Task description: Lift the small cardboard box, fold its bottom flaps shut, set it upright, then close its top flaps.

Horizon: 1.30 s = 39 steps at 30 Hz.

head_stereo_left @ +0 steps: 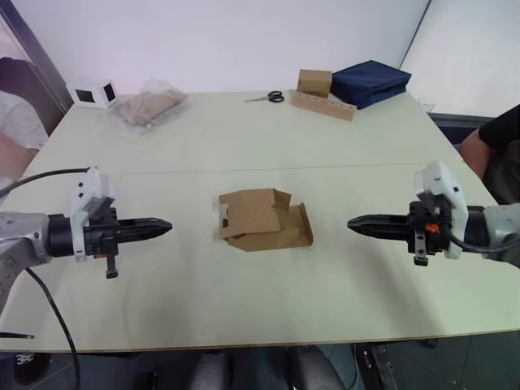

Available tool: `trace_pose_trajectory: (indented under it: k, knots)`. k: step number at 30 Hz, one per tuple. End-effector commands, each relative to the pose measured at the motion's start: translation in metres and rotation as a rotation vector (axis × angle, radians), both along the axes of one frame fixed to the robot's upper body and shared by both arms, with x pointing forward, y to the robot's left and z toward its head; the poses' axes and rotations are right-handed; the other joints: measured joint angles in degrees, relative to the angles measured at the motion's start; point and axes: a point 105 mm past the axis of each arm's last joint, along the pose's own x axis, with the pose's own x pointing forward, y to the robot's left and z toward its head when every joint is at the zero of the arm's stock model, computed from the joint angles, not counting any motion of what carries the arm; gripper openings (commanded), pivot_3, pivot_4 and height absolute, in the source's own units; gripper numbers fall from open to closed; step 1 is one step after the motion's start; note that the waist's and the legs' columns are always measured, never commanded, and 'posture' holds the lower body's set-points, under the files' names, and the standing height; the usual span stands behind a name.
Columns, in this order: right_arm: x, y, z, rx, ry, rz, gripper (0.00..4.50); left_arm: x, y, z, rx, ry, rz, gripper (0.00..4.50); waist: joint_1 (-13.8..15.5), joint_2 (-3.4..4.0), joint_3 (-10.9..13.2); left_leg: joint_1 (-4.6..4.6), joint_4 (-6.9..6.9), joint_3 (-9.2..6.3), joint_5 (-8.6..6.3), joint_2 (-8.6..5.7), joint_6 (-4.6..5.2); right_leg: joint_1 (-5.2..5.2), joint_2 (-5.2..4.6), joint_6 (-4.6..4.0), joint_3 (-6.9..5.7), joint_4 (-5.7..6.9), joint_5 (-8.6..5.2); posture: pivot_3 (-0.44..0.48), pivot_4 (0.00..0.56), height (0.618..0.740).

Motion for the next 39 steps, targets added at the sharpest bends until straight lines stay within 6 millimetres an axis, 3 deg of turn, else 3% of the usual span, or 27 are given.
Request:
trace_pose_trajectory:
  k: [1,3,8,12,22,30,39]
  knots:
    - [-0.001,0.009,0.006,0.005,-0.04,0.039,0.0,0.009,-0.011,-0.001,-0.132,0.118,0.004,0.27,0.12,-0.01,0.0,0.0,0.01,0.0,0.0,0.0,0.0,0.01,0.0,0.0,-0.01,0.0,0.0,0.0,0.15,0.74]
    - [0.001,0.011,0.004,0.003,-0.044,0.048,0.0,0.015,-0.017,-0.006,-0.211,0.221,0.011,0.74,0.06,-0.01,0.01,-0.02,0.03,-0.01,0.0,0.0,0.0,0.0,0.0,0.01,-0.01,0.02,0.0,0.0,0.15,0.74]
    - [0.002,0.018,0.0,0.002,-0.058,0.064,0.0,0.032,-0.03,-0.02,-0.422,0.504,0.021,2.96,-0.07,-0.05,0.02,-0.02,0.05,-0.04,0.0,-0.01,0.0,-0.01,0.01,0.02,-0.02,0.05,0.01,0.0,0.15,0.74]
    - [0.002,0.022,-0.003,0.005,-0.079,0.058,0.0,0.045,-0.045,-0.031,-0.485,0.626,0.021,4.41,-0.11,-0.08,0.04,-0.04,0.06,-0.07,0.0,-0.02,0.0,-0.02,0.01,0.02,-0.04,0.06,0.01,0.0,0.15,0.74]
    - [-0.005,0.024,-0.009,0.015,-0.095,0.022,0.0,0.077,-0.064,-0.048,-0.585,0.765,0.067,4.41,0.04,-0.09,0.04,-0.07,0.09,-0.08,0.02,-0.05,-0.02,-0.05,0.0,0.02,-0.04,0.07,0.01,0.0,0.15,0.74]
    - [-0.007,0.025,-0.009,0.023,-0.107,-0.001,0.0,0.082,-0.093,-0.055,-0.61,0.795,-0.009,4.41,0.03,-0.09,0.04,-0.07,0.1,-0.09,0.02,-0.05,-0.03,-0.05,-0.01,0.02,-0.04,0.08,0.01,0.0,0.15,0.74]
    - [-0.009,0.025,-0.008,0.016,-0.111,-0.008,0.0,0.094,-0.108,-0.057,-0.657,0.801,-0.03,4.41,0.2,-0.09,0.04,-0.07,0.11,-0.09,0.02,-0.06,-0.03,-0.04,-0.01,0.03,-0.04,0.08,0.01,0.0,0.15,0.74]
